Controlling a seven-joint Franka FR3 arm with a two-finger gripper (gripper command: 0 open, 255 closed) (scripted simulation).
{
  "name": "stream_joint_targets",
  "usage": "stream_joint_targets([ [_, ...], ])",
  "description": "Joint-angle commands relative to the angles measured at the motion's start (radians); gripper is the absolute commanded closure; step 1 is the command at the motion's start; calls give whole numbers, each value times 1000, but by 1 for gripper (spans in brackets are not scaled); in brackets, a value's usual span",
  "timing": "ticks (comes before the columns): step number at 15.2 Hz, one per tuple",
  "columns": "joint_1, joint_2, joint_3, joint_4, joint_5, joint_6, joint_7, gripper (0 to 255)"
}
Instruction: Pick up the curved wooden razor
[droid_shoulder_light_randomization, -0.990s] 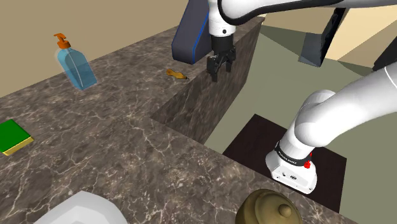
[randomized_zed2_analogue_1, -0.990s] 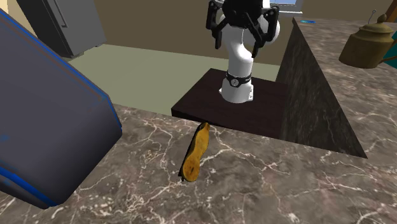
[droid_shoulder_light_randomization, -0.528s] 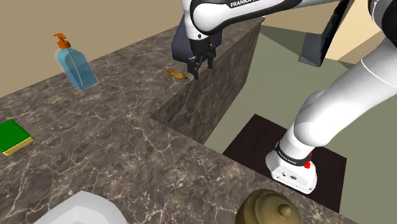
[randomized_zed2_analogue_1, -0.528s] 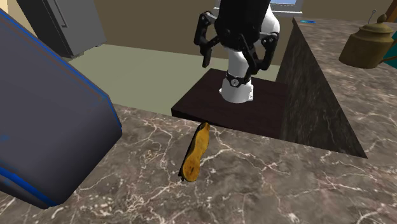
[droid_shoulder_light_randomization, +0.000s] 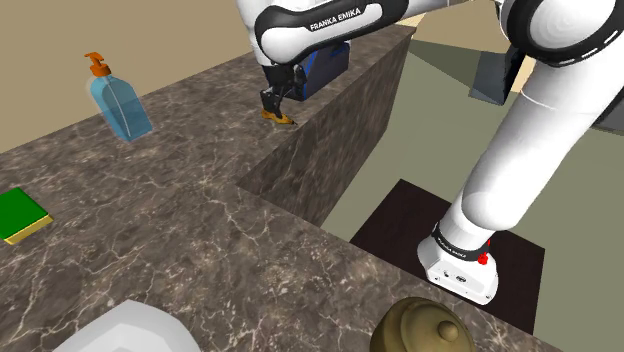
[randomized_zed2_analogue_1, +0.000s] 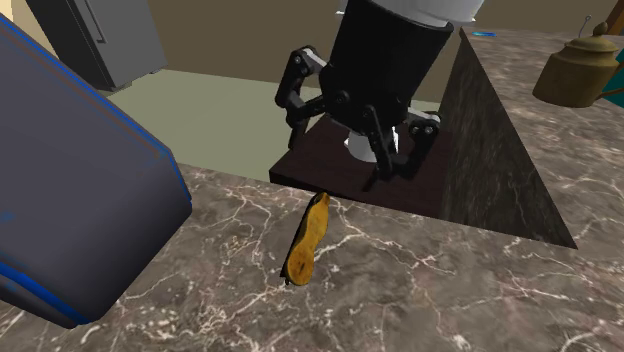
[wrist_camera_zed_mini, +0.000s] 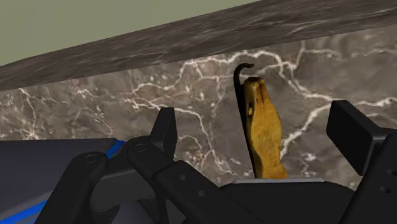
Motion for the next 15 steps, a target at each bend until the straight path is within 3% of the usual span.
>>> stream_joint_targets([
  [1, 12, 88, 8, 91, -63, -9, 31, 0],
  [3, 24, 139, 8, 149, -101, -19, 46, 0],
  [12, 22, 159, 3, 75, -117, 68, 81, 0],
  [13, 22, 159, 3, 76, -116, 67, 81, 255],
  [15, 22, 159, 3, 76, -116, 67, 80, 255],
])
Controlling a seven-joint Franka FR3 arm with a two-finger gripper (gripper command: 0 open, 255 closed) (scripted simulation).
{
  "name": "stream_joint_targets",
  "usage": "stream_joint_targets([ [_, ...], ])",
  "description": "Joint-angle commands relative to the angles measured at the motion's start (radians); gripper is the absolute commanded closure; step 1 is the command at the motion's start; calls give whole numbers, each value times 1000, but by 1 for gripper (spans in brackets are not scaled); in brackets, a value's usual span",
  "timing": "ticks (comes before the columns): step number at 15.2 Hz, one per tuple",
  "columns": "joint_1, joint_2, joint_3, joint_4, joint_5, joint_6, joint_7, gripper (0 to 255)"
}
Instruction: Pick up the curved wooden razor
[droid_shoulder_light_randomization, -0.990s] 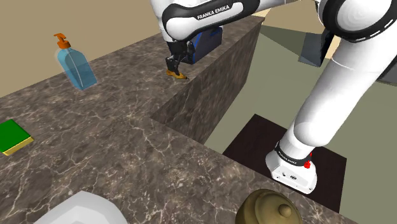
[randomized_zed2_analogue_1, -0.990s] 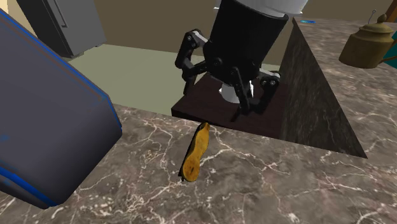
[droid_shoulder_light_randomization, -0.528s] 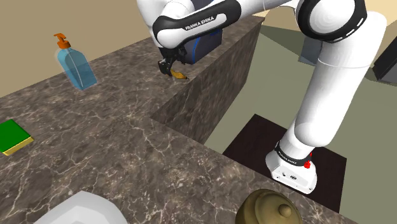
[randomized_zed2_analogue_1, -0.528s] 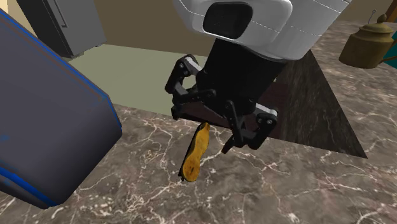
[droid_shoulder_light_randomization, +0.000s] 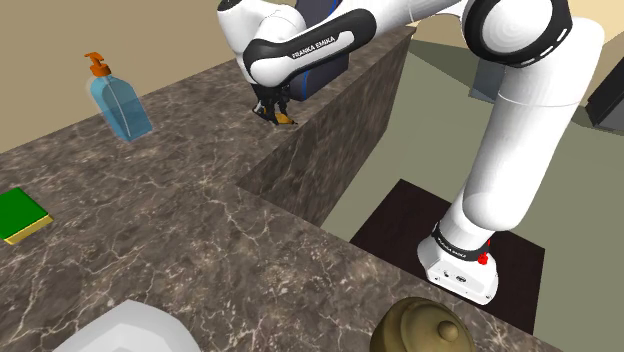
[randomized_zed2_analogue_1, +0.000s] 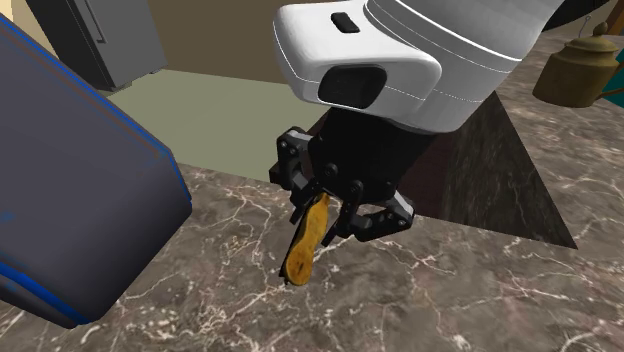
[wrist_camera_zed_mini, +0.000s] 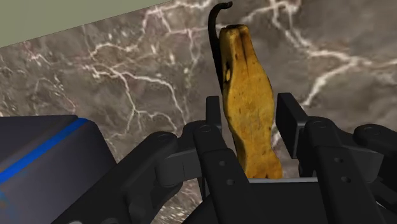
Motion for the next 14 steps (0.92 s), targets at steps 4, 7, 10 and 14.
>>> stream_joint_targets([
  [4, 0, 1, 0, 0, 0, 0, 0, 255],
  [7, 0, 1, 0, -1, 0, 1, 1, 255],
  [10, 1, -9, 2, 27, 7, -33, -13, 255],
  [14, 2, -18, 3, 67, 15, -79, -31, 255],
])
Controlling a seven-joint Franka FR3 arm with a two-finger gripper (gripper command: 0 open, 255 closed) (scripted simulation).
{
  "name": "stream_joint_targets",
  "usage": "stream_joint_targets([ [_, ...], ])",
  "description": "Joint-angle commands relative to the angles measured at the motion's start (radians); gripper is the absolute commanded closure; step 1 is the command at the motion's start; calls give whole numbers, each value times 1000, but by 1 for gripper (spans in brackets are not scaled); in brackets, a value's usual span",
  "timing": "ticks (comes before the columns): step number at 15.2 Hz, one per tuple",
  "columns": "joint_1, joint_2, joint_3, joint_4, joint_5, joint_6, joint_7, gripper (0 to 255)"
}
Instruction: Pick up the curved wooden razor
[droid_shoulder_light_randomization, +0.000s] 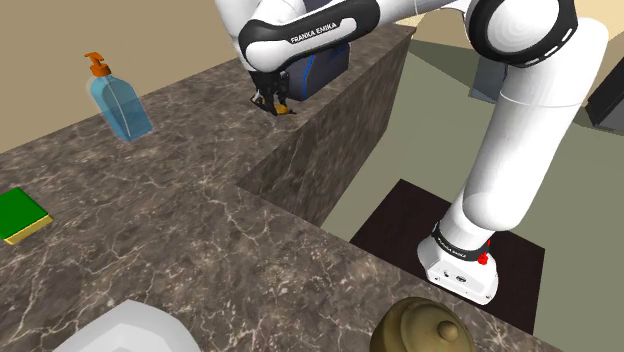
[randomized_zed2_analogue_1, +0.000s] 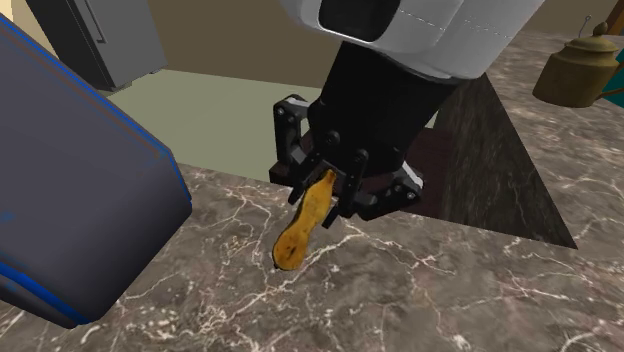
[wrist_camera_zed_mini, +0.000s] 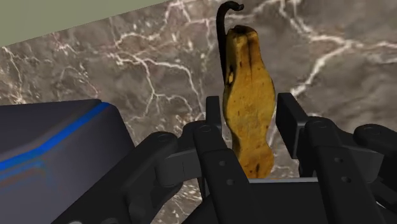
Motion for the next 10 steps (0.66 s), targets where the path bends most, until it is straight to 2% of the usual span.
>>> stream_joint_targets([
  [1, 1, -5, 1, 19, 4, -23, -8, 255],
  [10, 5, -11, 4, 104, 12, -109, -39, 255],
])
